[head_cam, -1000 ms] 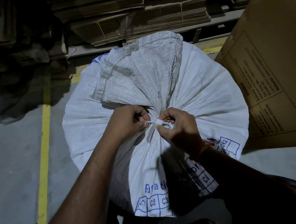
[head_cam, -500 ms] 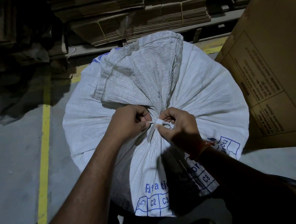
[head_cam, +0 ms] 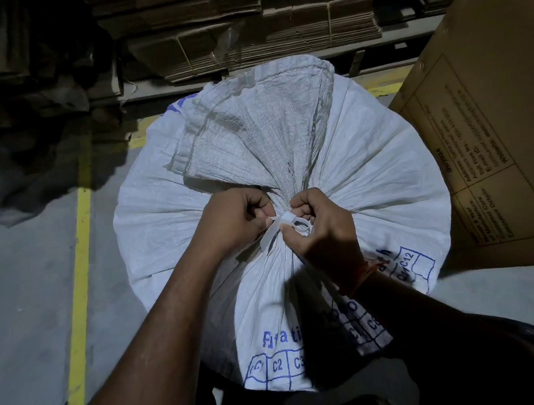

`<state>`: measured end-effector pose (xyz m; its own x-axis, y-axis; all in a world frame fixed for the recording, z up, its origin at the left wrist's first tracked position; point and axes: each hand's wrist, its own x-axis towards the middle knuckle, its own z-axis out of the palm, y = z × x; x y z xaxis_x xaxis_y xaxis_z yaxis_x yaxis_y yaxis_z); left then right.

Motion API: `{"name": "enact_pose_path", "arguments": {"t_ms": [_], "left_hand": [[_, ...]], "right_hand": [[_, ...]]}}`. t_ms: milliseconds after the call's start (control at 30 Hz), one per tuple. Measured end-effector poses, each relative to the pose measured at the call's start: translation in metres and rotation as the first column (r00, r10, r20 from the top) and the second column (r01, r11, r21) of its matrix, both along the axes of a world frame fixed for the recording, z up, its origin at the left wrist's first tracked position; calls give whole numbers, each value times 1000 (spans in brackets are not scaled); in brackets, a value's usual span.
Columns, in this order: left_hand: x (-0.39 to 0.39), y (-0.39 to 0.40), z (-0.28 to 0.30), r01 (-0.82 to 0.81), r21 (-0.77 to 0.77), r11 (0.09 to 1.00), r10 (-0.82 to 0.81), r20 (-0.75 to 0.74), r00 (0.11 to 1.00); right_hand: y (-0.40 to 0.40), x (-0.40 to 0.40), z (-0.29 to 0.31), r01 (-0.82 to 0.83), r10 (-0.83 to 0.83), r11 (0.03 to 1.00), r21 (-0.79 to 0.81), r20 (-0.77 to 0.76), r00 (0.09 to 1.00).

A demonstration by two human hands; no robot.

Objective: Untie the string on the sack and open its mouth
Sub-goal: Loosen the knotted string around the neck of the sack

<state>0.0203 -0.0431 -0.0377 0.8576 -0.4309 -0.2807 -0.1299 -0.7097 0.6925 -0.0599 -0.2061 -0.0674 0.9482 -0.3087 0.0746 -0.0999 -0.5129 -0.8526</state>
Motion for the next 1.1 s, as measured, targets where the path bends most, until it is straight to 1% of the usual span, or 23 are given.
{"name": "enact_pose_path", "arguments": {"t_ms": [67, 200, 300, 467, 667, 1100], "left_hand": [[0, 0, 0, 1, -2, 1000, -1, -1, 1000], [0, 0, -1, 2, -17, 1000, -2, -17, 1000], [0, 3, 1, -2, -18, 1000, 1, -27, 1000], [2, 5, 5, -3, 2, 1000, 3, -20, 1000], [2, 3, 5, 16, 30, 999, -16, -3, 1000], [0, 0, 2, 10, 24, 1000, -9, -23, 1000]], "right_hand": [[2, 0, -1, 11, -9, 998, -60, 42, 999], [3, 0, -5, 2, 25, 973, -232, 111, 993], [3, -1, -6, -10, 44, 962, -273, 119, 992], [2, 0, -5, -22, 41, 974, -224, 83, 996], [0, -1, -7, -23, 37, 984, -176, 78, 996], [-1, -1, -5, -28, 37, 989, -146, 56, 998]]}}
